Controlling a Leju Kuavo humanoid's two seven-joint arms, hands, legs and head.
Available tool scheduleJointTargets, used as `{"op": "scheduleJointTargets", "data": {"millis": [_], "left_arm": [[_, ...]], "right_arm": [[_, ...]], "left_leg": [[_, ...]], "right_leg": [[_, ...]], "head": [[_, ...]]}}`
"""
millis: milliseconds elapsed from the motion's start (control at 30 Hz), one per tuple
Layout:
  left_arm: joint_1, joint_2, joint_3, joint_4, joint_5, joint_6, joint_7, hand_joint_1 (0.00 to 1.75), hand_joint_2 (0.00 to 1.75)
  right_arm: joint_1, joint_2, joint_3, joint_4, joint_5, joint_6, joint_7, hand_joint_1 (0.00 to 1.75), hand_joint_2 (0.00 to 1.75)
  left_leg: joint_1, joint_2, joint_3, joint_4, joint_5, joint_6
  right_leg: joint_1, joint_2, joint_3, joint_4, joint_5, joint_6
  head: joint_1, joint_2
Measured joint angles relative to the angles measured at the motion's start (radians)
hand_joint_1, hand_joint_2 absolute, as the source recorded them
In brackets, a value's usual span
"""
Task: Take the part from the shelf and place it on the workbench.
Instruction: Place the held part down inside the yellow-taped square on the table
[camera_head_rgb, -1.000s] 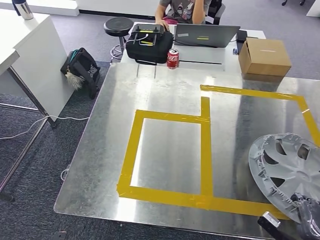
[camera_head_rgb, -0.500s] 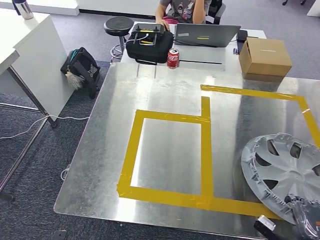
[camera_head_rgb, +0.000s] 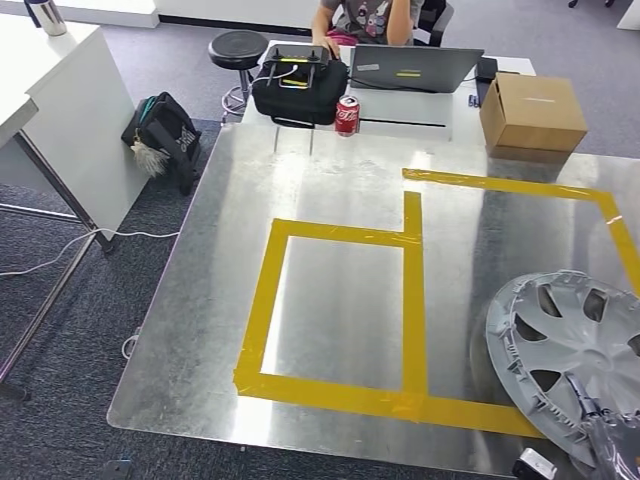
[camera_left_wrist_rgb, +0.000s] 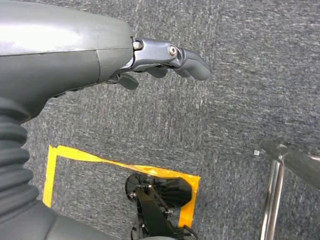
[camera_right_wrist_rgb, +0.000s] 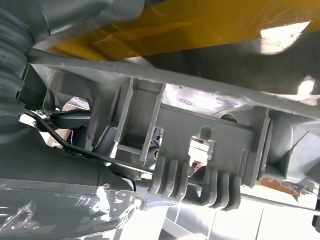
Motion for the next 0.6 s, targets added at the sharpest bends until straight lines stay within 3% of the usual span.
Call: {"op": "scheduleJointTargets", "data": {"millis": [600], "left_arm": [[0.004,0.004,0.001,0.0,0.01,0.006,0.005,0.0,0.0]], "right_arm": [[-0.003,0.129,-0.085,-0.074,-0.057,-0.038,-0.106,0.0,1.75]], "left_leg": [[0.0,0.0,-0.001,0.0,0.0,0.0]], "right_leg": [[0.0,-0.001,-0.001,0.001,0.0,0.0]], "head": [[0.0,0.0]]}}
